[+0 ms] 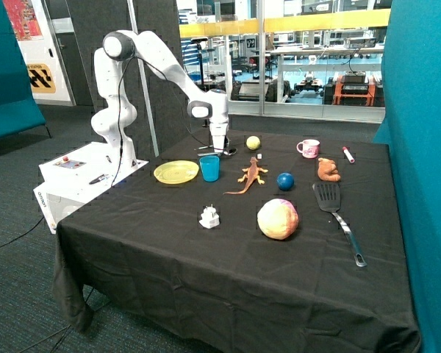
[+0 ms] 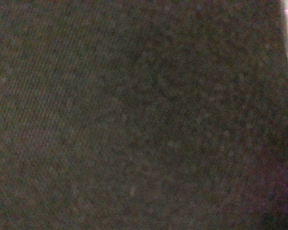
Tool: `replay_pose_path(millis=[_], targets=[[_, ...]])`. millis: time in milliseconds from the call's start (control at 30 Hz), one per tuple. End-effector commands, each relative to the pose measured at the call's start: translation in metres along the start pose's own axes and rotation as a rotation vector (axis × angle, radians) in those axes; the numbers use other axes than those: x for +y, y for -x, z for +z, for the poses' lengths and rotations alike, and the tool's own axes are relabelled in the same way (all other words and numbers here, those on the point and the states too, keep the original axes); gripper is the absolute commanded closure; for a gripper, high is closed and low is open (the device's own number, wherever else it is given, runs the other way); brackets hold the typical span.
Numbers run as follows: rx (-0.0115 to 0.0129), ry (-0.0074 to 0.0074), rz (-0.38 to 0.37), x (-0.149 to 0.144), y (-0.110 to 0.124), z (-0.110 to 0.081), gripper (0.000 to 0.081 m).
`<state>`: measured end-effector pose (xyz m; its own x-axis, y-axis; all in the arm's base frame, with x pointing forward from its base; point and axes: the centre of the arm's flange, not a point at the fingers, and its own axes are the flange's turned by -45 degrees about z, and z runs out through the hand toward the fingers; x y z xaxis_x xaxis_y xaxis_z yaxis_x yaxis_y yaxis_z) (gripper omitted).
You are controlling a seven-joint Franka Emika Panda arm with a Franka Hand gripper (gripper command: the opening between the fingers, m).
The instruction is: Set the table
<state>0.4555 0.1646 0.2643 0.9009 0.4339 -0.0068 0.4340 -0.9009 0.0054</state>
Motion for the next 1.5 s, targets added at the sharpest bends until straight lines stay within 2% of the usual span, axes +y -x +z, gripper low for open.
replay_pose_path(millis=[0,367,900,1467], targets=[[0.0068,-0.0054,-0.007,-0.002,0.005,-0.001,0.0808],[0.0068,-0.0054,-0.018,-0.003,0.005,-0.002,0.0808],[0.0069,-0.0053,-0.037,0.004,-0.007,-0.046,0.0808],[0.0068,-0.0053,-0.027,0.015,-0.005,-0.079,0.0808]])
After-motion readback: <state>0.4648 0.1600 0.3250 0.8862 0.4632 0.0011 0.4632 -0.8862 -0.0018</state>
